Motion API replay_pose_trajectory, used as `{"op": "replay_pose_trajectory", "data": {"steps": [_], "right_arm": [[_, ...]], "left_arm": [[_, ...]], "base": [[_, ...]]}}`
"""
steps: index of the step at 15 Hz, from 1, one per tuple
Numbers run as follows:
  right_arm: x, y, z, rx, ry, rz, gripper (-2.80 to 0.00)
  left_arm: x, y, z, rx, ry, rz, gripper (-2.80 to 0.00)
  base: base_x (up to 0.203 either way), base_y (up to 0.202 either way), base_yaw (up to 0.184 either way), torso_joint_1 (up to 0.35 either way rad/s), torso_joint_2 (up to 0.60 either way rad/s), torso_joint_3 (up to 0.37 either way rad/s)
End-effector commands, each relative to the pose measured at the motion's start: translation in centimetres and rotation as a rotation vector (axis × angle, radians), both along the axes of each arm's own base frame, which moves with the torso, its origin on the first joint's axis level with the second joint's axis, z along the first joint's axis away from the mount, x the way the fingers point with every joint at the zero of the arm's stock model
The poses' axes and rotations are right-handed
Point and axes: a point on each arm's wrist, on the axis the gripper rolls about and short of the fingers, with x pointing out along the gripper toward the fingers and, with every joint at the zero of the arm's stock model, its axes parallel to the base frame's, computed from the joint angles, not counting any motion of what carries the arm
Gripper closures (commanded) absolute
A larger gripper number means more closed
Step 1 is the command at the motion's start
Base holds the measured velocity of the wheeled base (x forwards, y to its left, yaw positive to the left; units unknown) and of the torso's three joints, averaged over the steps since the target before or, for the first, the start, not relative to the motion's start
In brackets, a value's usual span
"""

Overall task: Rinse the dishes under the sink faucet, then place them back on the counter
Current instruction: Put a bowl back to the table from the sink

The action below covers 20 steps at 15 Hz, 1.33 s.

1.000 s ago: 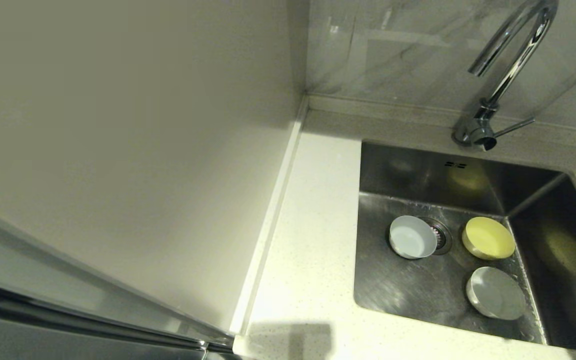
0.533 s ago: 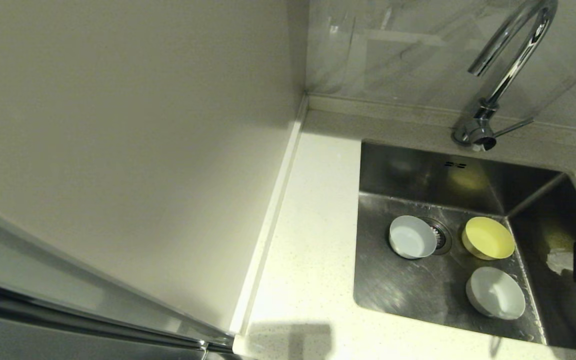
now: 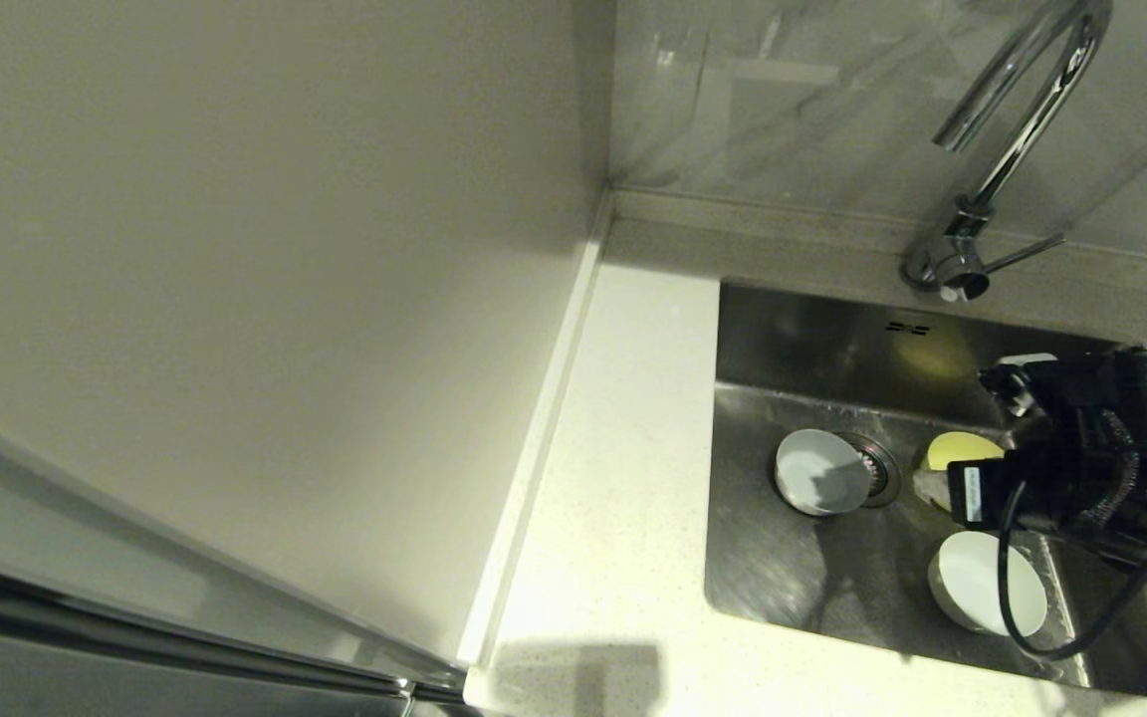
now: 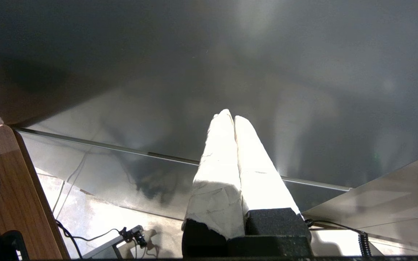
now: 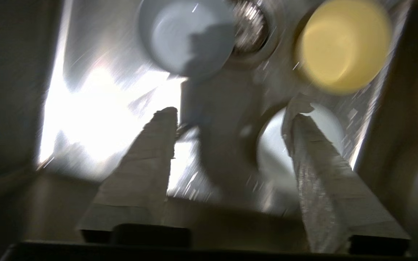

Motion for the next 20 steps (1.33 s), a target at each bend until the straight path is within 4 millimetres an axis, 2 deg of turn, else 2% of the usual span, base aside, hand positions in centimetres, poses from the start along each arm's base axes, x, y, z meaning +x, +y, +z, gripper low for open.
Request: {"op": "replay_pose_trajectory", "data": {"steps": [1,6,10,13,16,20], "right_arm": [[3.0,0.6,-3.0,-0.089,-0.026,-0.049,-2.80],[5.9,0.4,-6.2,-0.215,-0.003,-0.219,-2.80],[8.2,0.0,-7.3,-0.219,0.007,-0.260,-2.80],[9.8,-0.1,-6.9,-0.165,0.048,-0.306,-2.80],[11.9,-0.3,-5.3,-0.063,0.090,-0.385,-2.80],[14.6,-2.3,-5.5,-0.010,0.141,-0.494,-2.80]], "left_arm": [[0.0,0.0,-0.1,0.000,0.002,-0.001,0.00],[0.0,0.0,-0.1,0.000,0.003,0.000,0.00],[0.0,0.0,-0.1,0.000,0.003,0.001,0.00],[0.0,0.0,-0.1,0.000,0.002,0.001,0.00],[0.0,0.0,-0.1,0.000,0.003,0.001,0.00],[0.0,0.0,-0.1,0.000,0.002,-0.001,0.00]], "base": [[0.000,0.000,0.000,0.000,0.00,0.000],[0.000,0.000,0.000,0.000,0.00,0.000],[0.000,0.000,0.000,0.000,0.00,0.000],[0.000,0.000,0.000,0.000,0.00,0.000],[0.000,0.000,0.000,0.000,0.00,0.000],[0.000,0.000,0.000,0.000,0.00,0.000]]}}
